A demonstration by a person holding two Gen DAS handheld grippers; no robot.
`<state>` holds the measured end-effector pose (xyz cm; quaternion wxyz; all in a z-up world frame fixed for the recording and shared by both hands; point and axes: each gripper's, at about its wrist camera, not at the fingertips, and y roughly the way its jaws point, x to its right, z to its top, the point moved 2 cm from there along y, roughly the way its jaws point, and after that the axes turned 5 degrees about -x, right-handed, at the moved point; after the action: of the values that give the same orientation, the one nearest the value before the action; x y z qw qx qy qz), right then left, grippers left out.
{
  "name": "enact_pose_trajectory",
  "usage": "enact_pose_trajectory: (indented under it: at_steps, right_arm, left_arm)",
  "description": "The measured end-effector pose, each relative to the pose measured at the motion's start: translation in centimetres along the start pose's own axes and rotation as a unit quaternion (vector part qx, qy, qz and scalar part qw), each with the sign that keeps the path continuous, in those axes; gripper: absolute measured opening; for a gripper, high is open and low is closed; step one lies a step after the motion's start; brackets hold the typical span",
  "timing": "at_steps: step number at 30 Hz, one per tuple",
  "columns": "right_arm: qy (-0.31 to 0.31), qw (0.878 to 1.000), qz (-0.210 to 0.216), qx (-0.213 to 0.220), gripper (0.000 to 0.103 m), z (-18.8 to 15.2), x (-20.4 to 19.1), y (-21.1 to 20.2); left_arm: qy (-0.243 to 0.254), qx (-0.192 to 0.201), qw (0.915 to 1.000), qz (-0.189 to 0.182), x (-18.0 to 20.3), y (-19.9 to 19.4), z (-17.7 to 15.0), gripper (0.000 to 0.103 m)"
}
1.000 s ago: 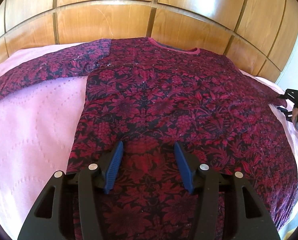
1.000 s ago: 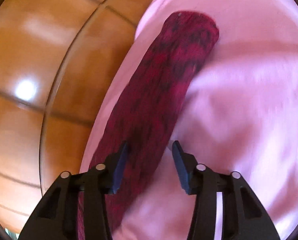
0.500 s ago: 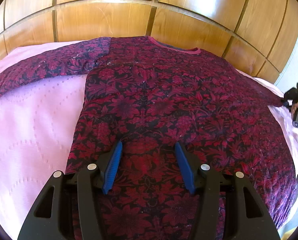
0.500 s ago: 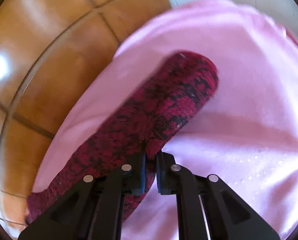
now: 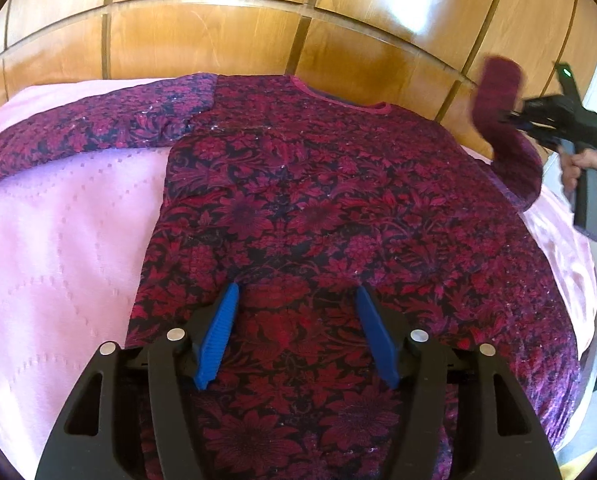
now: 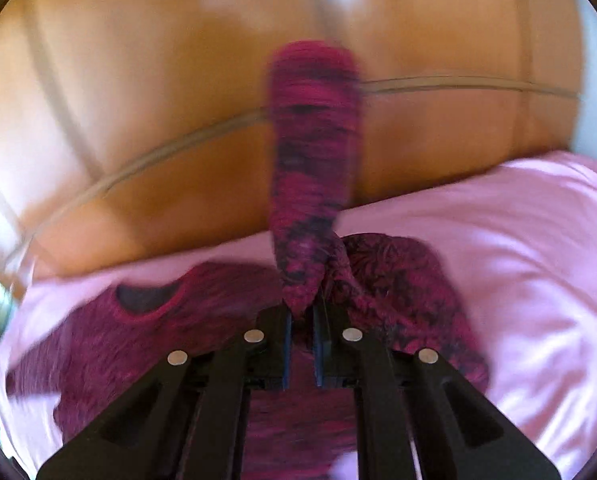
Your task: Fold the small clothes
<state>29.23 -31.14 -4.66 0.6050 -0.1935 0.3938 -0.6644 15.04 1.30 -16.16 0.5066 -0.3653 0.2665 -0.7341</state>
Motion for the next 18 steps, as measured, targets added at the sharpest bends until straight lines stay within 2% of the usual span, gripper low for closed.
enact_pose_trajectory:
  at_steps: [3, 5, 8, 10, 11, 12, 14, 18]
  right_arm:
    - [-0.061, 0.997, 0.019, -0.034, 0.007, -2.5, -6.4, 2.1]
    - [-0.086, 0.994, 0.024, -0.057, 0.007, -3.9, -9.1, 3.2]
    - [-0.125, 0.988, 0.035, -0.088, 0.009, -6.0, -12.6, 5.0]
    - [-0.151, 0.983, 0.035, -0.096, 0.017, -7.1, -14.0, 5.7]
    - [-0.158, 0.982, 0.037, -0.096, 0.025, -7.5, -14.3, 5.8]
    - [-0.162, 0.981, 0.040, -0.096, 0.036, -7.9, -14.5, 5.6]
    - [-0.166, 0.980, 0.047, -0.096, 0.053, -7.7, -14.3, 5.8]
    - [-0.149, 0.984, 0.075, -0.070, 0.065, -8.5, -12.2, 2.1]
  left_arm:
    - [-0.003, -0.008, 0.9999, -0.012, -0.1, -0.1, 0.2, 0.064]
    - [-0.010, -0.014, 0.9996, -0.023, -0.2, -0.4, 0.5, 0.064]
    - [-0.044, -0.023, 0.9968, -0.063, -0.8, -1.1, 1.3, 0.064]
    - [-0.067, -0.026, 0.9927, -0.097, -1.1, -1.6, 2.1, 0.064]
    - [-0.074, -0.024, 0.9902, -0.116, -1.0, -2.0, 2.7, 0.064]
    - [-0.074, -0.017, 0.9892, -0.125, -0.8, -2.4, 3.3, 0.063]
    - [-0.067, -0.005, 0.9882, -0.137, -0.1, -3.0, 4.8, 0.063]
    - [-0.090, -0.012, 0.9824, -0.163, 0.1, -1.9, 7.9, 0.063]
